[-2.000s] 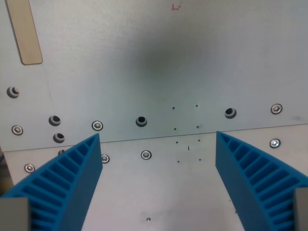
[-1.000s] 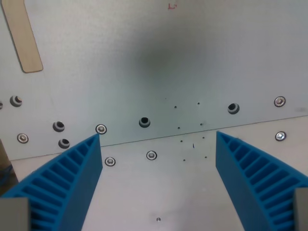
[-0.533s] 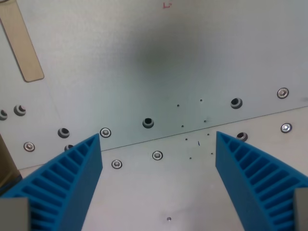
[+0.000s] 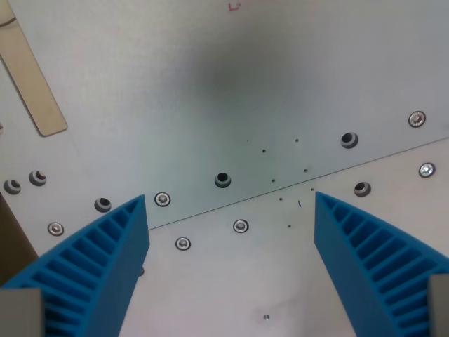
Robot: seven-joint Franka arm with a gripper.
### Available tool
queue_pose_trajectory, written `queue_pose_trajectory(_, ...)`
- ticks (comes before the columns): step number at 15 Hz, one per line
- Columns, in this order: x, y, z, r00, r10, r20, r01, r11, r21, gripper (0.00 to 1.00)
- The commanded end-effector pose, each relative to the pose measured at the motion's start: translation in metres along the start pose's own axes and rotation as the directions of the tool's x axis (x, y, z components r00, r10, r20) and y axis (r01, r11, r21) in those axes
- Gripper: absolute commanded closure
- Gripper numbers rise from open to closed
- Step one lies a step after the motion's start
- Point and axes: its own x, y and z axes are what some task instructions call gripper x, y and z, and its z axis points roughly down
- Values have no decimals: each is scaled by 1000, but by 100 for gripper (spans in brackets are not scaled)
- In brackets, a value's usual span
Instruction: Rotate around base negative z
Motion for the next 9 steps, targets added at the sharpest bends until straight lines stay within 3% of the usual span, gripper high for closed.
queue_pose_trajectory(1,0,0,-3,986,168,-3,-168,986,7,0)
queue_pose_trajectory(9,0,0,-3,962,272,-1,-272,962,8,0)
